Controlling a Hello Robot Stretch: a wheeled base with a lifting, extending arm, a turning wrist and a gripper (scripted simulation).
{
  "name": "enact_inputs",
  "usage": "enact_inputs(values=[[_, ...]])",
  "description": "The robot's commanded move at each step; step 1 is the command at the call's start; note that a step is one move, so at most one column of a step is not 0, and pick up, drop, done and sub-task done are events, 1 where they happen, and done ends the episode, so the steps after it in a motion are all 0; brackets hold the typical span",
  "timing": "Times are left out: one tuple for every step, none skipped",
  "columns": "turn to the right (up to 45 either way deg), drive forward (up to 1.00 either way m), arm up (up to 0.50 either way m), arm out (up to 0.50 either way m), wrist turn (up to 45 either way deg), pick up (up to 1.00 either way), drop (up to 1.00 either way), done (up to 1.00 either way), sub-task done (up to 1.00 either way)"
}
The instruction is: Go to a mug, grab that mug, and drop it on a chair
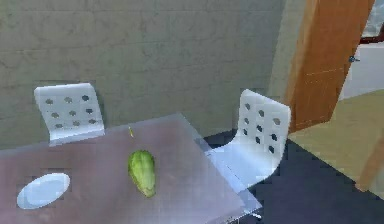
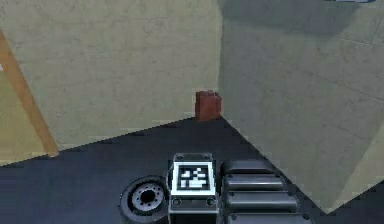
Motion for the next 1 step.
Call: enact_inputs(values=[[-45.0,0.0,0.0,0.0,0.0,0.0,0.0,0.0,0.0]])
